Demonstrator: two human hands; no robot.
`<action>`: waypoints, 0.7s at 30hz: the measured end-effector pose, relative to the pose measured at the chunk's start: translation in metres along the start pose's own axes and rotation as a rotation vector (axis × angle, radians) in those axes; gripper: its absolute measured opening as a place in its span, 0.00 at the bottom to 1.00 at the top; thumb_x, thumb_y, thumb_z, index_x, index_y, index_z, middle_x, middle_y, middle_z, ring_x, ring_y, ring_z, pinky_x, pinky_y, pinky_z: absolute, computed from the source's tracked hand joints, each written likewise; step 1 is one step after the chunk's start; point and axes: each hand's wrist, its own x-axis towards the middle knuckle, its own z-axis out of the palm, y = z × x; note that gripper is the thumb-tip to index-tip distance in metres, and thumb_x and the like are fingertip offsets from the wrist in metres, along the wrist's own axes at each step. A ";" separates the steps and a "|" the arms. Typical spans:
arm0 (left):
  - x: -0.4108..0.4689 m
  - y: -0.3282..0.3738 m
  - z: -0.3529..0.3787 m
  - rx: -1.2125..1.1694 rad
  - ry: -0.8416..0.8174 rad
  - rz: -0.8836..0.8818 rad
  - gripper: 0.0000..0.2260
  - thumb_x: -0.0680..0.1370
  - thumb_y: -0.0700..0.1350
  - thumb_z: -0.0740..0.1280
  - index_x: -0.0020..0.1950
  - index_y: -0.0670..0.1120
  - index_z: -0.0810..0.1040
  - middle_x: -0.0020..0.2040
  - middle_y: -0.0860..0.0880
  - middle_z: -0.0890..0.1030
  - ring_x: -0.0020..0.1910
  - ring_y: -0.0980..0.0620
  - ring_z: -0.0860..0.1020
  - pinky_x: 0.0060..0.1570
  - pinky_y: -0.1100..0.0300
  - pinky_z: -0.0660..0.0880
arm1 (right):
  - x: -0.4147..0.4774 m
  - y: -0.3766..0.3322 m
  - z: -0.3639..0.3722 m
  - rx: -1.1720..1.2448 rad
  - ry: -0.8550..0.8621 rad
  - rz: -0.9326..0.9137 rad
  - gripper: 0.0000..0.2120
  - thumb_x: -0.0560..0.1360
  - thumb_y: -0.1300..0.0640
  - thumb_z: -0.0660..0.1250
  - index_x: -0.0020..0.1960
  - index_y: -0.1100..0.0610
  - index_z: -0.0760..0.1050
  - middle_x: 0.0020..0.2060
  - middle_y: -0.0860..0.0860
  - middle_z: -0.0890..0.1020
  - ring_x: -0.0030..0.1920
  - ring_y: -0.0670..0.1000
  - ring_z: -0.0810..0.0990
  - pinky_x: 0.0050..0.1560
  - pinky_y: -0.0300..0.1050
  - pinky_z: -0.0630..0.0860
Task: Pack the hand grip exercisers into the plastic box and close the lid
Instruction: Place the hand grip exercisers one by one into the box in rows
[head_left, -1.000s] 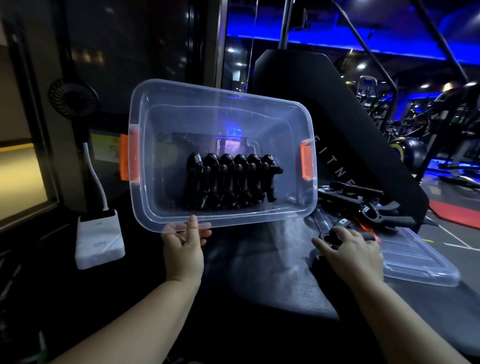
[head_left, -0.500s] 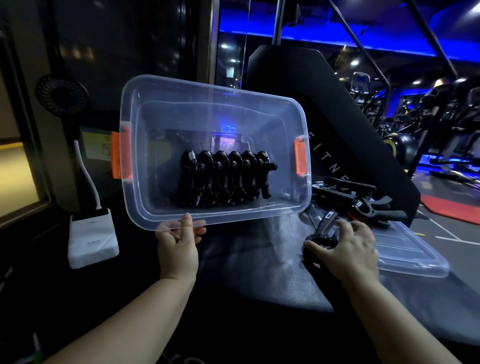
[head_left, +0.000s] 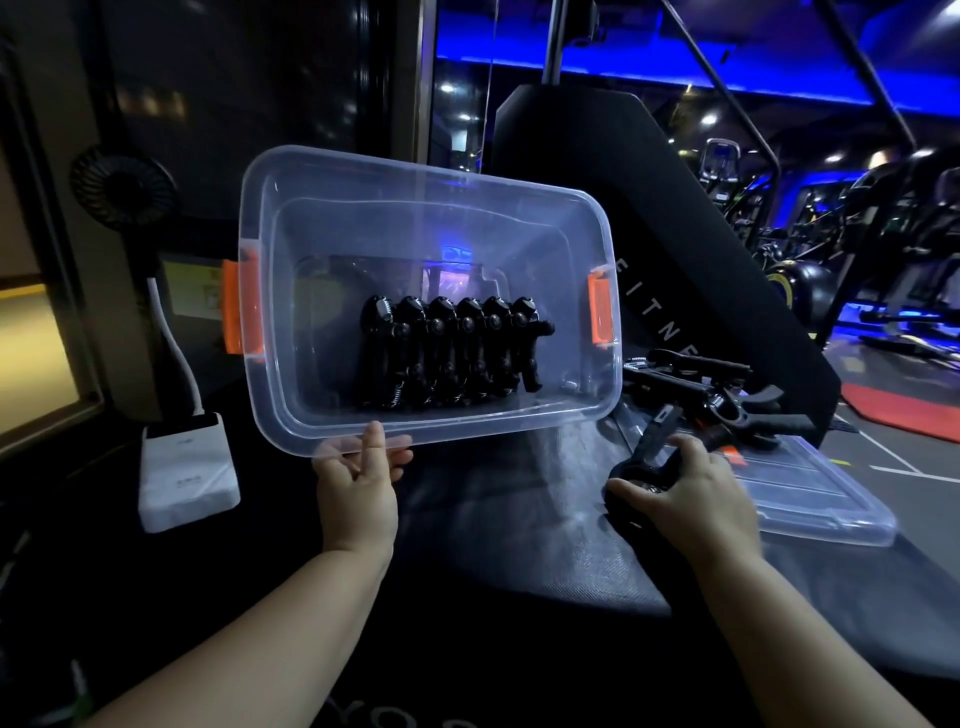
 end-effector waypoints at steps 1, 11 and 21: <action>0.000 0.000 0.000 -0.001 -0.001 -0.001 0.07 0.81 0.47 0.60 0.47 0.47 0.64 0.35 0.50 0.84 0.33 0.56 0.81 0.35 0.64 0.75 | -0.001 0.000 0.000 0.042 0.000 -0.016 0.43 0.55 0.29 0.73 0.65 0.45 0.66 0.54 0.54 0.75 0.54 0.57 0.77 0.49 0.48 0.72; -0.001 0.000 0.001 -0.006 0.001 0.007 0.07 0.81 0.47 0.60 0.49 0.44 0.65 0.36 0.50 0.83 0.32 0.57 0.81 0.35 0.64 0.75 | 0.001 0.003 -0.004 0.107 -0.059 -0.059 0.42 0.59 0.37 0.78 0.68 0.45 0.67 0.56 0.54 0.77 0.55 0.54 0.76 0.50 0.45 0.70; -0.002 0.002 0.000 -0.023 -0.016 -0.022 0.08 0.81 0.47 0.60 0.50 0.43 0.65 0.35 0.50 0.84 0.33 0.56 0.81 0.37 0.62 0.75 | -0.015 -0.009 -0.009 0.181 -0.090 -0.147 0.26 0.59 0.48 0.81 0.47 0.43 0.67 0.43 0.48 0.80 0.40 0.48 0.75 0.35 0.41 0.66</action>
